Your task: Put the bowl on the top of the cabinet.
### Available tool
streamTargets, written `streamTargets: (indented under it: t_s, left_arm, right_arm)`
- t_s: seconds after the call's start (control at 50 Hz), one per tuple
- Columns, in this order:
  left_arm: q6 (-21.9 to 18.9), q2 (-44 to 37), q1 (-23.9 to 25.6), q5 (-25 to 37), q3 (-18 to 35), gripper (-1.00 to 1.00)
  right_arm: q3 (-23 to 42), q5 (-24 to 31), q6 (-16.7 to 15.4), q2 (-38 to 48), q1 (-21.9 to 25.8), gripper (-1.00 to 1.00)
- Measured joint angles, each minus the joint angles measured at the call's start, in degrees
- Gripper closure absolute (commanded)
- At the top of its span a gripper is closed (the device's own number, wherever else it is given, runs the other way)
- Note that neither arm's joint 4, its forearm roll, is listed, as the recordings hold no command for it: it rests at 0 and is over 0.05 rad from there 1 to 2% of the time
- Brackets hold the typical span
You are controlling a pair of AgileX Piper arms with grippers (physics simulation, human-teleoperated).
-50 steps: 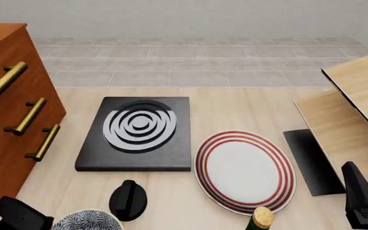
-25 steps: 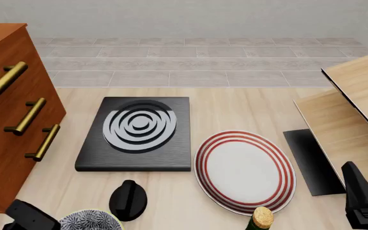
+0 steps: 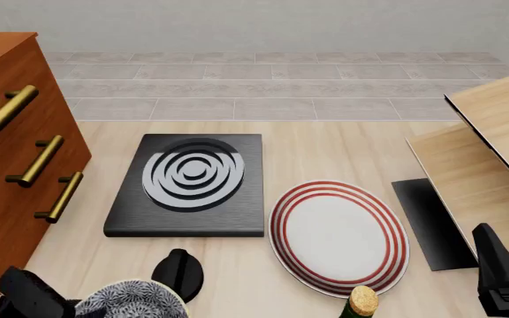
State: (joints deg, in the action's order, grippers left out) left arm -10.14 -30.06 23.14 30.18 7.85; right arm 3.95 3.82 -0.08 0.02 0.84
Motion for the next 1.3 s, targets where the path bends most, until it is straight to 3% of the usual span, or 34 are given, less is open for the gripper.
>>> streamTargets:
  t_s: [0.26, 0.56, 1.0, 1.3]
  left_arm:
    - [-2.14, 2.93, 1.75, 3.95, 4.83, 1.0]
    - [-3.19, 3.15, -0.85, 5.2, 13.2, 1.0]
    - [-0.4, 2.37, -9.42, 2.8, 29.11, 1.0]
    - [4.36, 0.33, -16.47, -0.5, 38.98, 1.0]
  right_arm:
    - [0.0, 0.0, 0.0, 0.0, 0.0, -1.0]
    - [0.0, 0.0, 0.0, 0.0, 0.0, -1.0]
    - [0.0, 0.0, 0.0, 0.0, 0.0, -1.0]
    - [0.0, 0.0, 0.0, 0.0, 0.0, -1.0]
